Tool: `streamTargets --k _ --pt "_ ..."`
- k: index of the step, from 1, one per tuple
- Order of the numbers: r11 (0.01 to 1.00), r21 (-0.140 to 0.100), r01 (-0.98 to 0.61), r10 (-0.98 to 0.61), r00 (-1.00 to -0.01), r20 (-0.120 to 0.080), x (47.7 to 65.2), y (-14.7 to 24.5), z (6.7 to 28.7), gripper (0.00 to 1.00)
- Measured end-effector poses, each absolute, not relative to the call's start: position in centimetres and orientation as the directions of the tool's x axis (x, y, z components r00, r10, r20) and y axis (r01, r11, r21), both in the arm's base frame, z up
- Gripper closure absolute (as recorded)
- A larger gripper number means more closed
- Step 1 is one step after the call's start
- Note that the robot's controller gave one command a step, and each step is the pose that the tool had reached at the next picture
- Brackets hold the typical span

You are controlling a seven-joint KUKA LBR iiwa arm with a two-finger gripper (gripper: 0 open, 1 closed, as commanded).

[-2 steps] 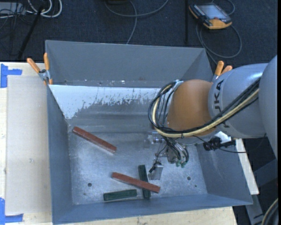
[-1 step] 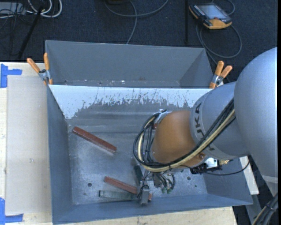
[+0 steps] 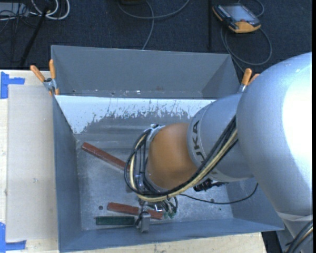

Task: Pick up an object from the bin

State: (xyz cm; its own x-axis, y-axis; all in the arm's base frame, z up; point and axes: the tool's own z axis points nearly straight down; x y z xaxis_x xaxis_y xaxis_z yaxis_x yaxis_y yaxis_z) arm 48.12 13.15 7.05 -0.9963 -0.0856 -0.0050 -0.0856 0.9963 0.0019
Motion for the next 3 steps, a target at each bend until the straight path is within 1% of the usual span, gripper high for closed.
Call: streamTargets --k 1,2,3 --pt "0.991 0.002 -0.132 -0.132 -0.991 -0.006 48.1 16.8 7.0 0.0" --pt "0.992 0.0 -0.129 -0.129 -0.992 -0.001 48.0 16.6 7.0 1.0" --pt "0.996 0.001 -0.089 -0.089 -0.996 -0.007 49.4 15.7 17.7 1.0"
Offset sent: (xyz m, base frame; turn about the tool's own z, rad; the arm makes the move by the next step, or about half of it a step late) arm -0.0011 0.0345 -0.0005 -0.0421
